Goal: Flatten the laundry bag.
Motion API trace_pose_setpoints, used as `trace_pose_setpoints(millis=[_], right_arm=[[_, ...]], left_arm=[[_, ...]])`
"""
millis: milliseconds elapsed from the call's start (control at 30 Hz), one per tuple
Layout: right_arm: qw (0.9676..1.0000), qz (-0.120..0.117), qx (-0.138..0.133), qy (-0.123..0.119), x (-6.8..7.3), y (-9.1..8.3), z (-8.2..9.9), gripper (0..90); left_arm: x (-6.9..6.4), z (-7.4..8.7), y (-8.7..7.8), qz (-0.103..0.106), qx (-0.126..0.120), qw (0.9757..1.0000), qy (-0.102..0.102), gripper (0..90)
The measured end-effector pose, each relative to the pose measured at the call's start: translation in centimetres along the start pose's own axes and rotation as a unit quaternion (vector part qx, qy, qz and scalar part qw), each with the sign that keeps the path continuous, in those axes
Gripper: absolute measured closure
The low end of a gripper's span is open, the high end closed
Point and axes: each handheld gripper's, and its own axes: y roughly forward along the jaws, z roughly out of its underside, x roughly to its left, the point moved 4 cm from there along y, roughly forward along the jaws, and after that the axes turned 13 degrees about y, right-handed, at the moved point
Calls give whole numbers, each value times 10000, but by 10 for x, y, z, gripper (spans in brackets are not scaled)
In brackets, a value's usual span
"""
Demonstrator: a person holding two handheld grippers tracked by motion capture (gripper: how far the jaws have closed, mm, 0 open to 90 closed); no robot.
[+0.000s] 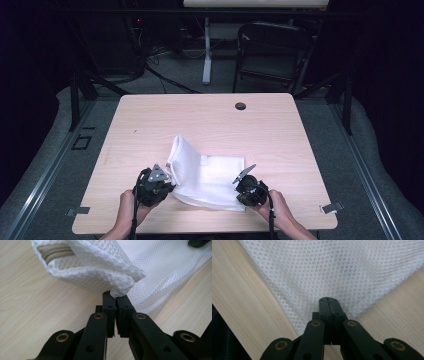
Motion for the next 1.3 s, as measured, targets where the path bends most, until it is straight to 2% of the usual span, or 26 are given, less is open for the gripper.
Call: trace_pose_setpoints(millis=[133,167,200,267,367,467,533,567,700,733,800,833,867,900,933,967,1033,1167,1200,1233,1300], right_arm=[[10000,4,-48,84,-4,0,0,900],[10000,-36,-13,62,-5,-1,0,900],[9999,-11,-59,87,-6,0,0,900],[10000,39,-18,12,-9,-1,0,900],[10000,-11,-28,77,-13,-2,1,900],[9999,-5,-51,101,-16,-2,1,900],[9999,-38,-23,97,-19,-3,1,900],[9999,-31,-17,104,-20,-3,1,900],[10000,-30,-15,91,-21,-3,1,900],[9997,-48,-136,194,-20,-2,1,900],[9997,-45,-142,188,-20,-2,1,900],[9997,-48,-138,186,-20,-2,1,900],[9999,-19,-51,102,-21,-3,1,900],[9997,-40,-145,170,-20,-2,1,900],[9999,-14,-70,82,-22,-3,1,900],[9999,-38,-78,70,-22,-3,1,900],[10000,-29,-38,49,-24,-4,1,900],[10000,-68,-38,57,-26,-4,1,900],[9998,-66,-124,136,-26,-3,1,900],[10000,-17,-14,58,-28,-4,1,900],[9999,-52,-64,106,-28,-4,1,896]], left_arm=[[-3,3,4,93,77,9999,-78,869],[-4,4,6,114,114,9998,-89,868],[-5,4,6,225,131,9996,-117,868],[-6,5,8,225,168,9995,-126,866],[-6,6,9,327,202,9992,-141,860],[-5,9,13,580,320,9975,-226,855],[-5,9,14,553,290,9977,-274,855],[-5,9,15,674,294,9969,-270,854],[-5,9,14,723,293,9966,-255,838],[-4,9,14,718,262,9967,-257,830],[-4,10,12,773,251,9964,-252,821],[-3,10,10,813,241,9961,-240,765],[-2,11,9,854,246,9958,-233,765],[-2,12,8,874,238,9956,-252,747],[-1,14,6,936,272,9949,-257,693],[0,15,4,998,277,9942,-301,623],[1,20,0,1071,246,9930,-438,547],[7,30,-11,1052,151,9920,-683,360],[9,31,-15,1026,111,9922,-704,297],[11,32,-18,972,41,9925,-739,271],[14,31,-24,845,-126,9932,-796,183]])
